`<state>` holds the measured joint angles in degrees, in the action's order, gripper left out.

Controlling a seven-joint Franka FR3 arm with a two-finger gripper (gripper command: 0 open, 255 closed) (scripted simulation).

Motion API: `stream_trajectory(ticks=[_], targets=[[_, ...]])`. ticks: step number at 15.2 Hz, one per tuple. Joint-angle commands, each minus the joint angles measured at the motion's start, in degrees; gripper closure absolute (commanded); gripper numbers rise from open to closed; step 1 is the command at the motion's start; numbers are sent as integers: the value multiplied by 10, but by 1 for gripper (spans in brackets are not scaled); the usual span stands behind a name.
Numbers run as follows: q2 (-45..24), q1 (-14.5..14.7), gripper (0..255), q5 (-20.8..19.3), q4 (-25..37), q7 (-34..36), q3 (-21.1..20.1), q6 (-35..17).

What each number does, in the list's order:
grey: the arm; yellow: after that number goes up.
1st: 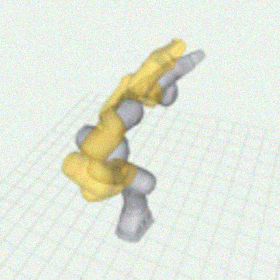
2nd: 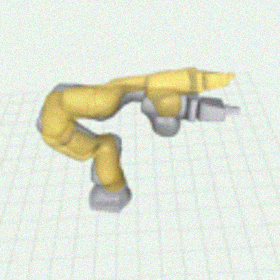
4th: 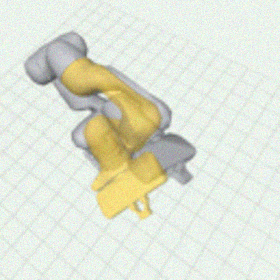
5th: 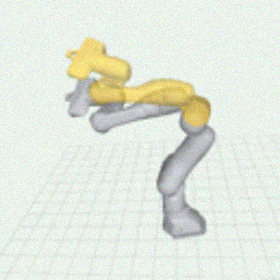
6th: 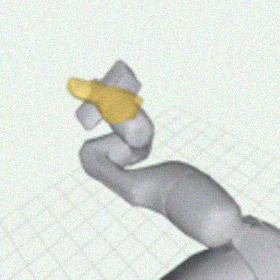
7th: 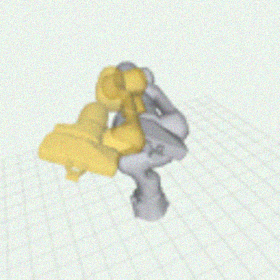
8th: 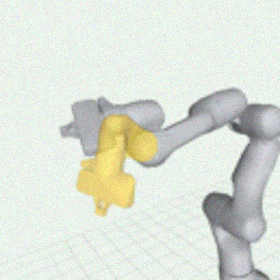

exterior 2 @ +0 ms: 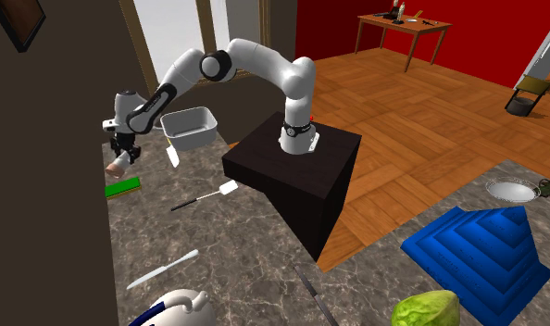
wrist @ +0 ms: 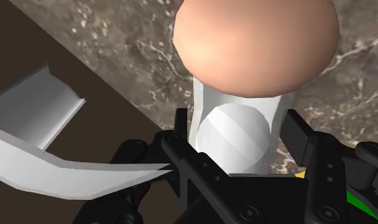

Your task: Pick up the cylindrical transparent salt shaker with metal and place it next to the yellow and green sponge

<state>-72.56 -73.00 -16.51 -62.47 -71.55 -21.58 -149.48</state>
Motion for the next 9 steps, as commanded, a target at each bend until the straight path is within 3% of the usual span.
stream_trajectory(ticks=[1, 6, 7, 9], targets=[[-3, 1, 255, 0, 1, 0, 0, -1], [-3, 1, 255, 0, 1, 0, 0, -1], [-3, 1, 0, 0, 1, 0, 0, -1], [-3, 1, 0, 0, 1, 0, 0, -1]])
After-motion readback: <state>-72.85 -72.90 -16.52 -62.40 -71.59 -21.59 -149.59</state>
